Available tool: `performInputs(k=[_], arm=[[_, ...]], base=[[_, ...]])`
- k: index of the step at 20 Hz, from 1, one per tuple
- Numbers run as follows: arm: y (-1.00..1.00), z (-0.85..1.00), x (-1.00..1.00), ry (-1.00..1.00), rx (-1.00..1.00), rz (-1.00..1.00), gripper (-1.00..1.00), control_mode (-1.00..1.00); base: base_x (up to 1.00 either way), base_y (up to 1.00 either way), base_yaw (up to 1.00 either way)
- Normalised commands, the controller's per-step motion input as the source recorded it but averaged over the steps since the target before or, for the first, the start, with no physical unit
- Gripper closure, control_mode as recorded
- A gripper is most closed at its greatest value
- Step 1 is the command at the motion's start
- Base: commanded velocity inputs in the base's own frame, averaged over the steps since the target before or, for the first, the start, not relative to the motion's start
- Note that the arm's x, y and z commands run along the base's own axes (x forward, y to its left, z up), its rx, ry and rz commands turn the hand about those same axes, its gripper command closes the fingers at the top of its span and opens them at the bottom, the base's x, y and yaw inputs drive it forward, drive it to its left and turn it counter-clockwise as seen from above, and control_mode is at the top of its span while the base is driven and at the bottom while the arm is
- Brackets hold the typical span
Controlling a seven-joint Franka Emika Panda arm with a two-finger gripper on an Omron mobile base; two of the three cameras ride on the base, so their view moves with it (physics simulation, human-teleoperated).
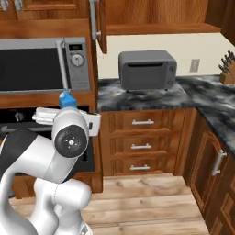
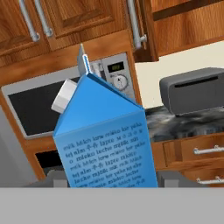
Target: Pick the milk from the counter and place it in the open cabinet.
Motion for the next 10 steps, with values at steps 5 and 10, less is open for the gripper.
performInputs(k=[5,10], arm=[[0.0,0.0,0.0,0.0,0.0,0.0,1.0,1.0],[0.0,0.0,0.0,0.0,0.0,0.0,1.0,1.0]], base=[[0.61,-0.84,-0.01],[0.77,-0.28,0.02]])
